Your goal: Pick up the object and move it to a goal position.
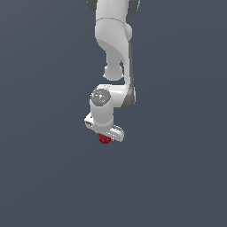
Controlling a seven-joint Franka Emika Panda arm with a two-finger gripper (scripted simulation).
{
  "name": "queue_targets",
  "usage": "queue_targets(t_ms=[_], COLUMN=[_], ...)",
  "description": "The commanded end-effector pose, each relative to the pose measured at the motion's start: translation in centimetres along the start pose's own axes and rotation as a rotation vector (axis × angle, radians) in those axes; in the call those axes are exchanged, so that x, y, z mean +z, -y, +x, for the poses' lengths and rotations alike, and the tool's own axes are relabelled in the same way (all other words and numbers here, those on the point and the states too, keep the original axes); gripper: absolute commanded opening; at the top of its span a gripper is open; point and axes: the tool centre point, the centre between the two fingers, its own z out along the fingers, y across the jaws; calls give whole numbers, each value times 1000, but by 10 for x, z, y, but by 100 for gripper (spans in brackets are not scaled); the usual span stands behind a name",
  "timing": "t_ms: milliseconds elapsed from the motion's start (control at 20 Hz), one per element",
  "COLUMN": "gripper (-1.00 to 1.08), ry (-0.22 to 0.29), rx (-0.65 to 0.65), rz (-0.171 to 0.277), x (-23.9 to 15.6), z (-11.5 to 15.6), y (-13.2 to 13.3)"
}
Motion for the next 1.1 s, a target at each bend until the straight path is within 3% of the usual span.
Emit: queue_targets(t_ms=[0, 550, 1050], gripper=[-100, -100, -100], ry=[-1, 0, -1], rx=[1, 0, 1], rz=[0, 0, -1], x=[1, -8, -73], z=[1, 0, -1], y=[-1, 4, 36])
